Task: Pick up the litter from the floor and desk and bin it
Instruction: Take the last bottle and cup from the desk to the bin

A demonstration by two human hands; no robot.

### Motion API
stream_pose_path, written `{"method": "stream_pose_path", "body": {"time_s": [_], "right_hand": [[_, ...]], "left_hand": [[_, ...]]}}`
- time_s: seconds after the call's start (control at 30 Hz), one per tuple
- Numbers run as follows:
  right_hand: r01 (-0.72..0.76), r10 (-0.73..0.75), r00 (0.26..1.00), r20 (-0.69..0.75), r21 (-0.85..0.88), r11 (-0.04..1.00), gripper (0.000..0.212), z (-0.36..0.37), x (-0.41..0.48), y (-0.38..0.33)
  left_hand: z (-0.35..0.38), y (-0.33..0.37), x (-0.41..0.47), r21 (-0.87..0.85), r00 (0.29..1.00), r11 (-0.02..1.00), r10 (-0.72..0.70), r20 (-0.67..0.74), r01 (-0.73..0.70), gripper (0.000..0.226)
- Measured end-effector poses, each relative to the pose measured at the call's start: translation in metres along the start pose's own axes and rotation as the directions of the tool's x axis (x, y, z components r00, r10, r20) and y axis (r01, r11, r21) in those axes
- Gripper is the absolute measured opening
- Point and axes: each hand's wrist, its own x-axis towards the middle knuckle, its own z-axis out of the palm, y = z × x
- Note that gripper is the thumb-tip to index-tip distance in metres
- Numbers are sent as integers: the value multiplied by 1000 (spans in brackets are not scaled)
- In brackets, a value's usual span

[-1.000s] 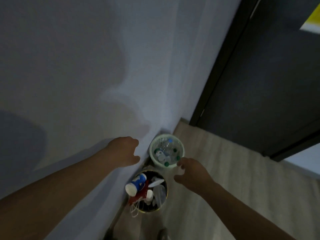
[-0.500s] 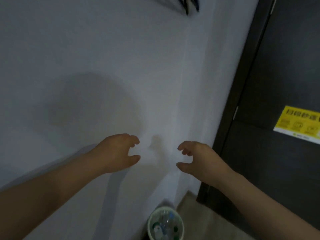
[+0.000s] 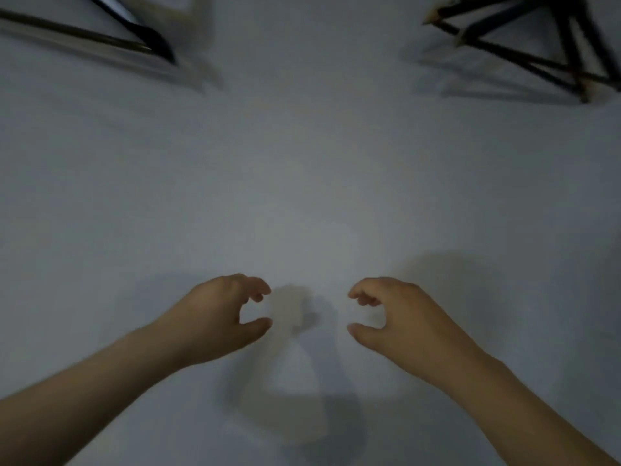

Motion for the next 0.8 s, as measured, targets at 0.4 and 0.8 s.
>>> {"method": "stream_pose_path", "body": {"time_s": [0.4, 0.8], "right_hand": [[554, -595, 796, 108, 264, 789, 40, 89, 20, -291], [777, -898, 437, 53, 479, 407, 40, 128, -131, -623]], "left_hand": [[-141, -117, -284, 192, 820, 800, -532, -209, 568, 51], [-272, -117, -631, 234, 472, 412, -805, -360, 881, 43]]}}
